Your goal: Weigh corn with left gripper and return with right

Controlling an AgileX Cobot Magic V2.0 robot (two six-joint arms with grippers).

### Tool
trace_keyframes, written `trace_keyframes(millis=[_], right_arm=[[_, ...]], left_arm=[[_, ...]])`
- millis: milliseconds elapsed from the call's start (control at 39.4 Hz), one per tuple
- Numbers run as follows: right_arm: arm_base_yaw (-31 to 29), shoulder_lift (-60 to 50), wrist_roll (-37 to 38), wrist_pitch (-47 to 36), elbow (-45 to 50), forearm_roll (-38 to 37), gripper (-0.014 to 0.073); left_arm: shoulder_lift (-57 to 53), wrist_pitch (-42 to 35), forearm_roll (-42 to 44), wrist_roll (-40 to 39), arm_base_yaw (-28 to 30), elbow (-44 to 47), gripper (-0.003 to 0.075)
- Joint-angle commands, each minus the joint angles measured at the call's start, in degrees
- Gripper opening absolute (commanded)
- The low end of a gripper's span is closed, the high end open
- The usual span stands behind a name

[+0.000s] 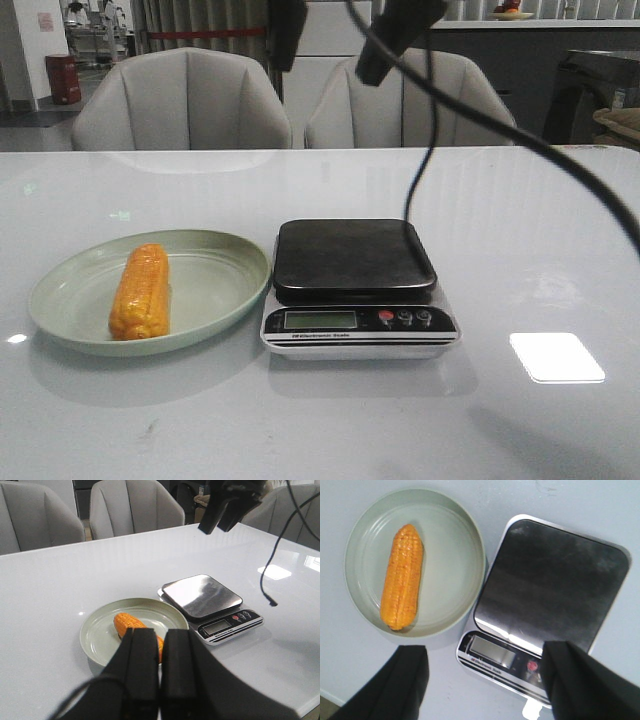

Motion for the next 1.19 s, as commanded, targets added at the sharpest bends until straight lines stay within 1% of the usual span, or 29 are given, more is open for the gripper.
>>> trace_keyframes(millis=[0,152,432,610,940,1042,1169], right_arm=[[-1.0,-9.0,-4.1,-1.8,2.8,-0.1,0.0568],[-1.0,-19.4,-7.6,-6.0,14.6,-0.1,0.0568],[-1.0,-43.6,-7.8,-22.6,39.5,-0.1,0.0568],[-1.0,-58.7,-7.9,-31.2,52.8,-0.3,0.0568],[-1.0,-88.2,-8.1,-46.3,76.6,-6.9,0.0568],[-1.0,-94.0,-8.1,-52.3,82.9,-7.2,0.0568],[-1.0,-96.9,-8.1,-59.2,89.4,-7.2,0.0568]], left_arm=[[0.2,-4.4,0.0,-0.2,0.1,-1.4,0.0113],[0.2,-4.4,0.0,-0.2,0.1,-1.4,0.0113],[0.2,-4.4,0.0,-0.2,0.1,-1.4,0.0113],[0.2,-4.4,0.0,-0.2,0.1,-1.4,0.0113],[0.2,-4.4,0.0,-0.2,0.1,-1.4,0.0113],[0.2,-4.4,0.0,-0.2,0.1,-1.4,0.0113],[0.2,-4.4,0.0,-0.2,0.1,-1.4,0.0113]])
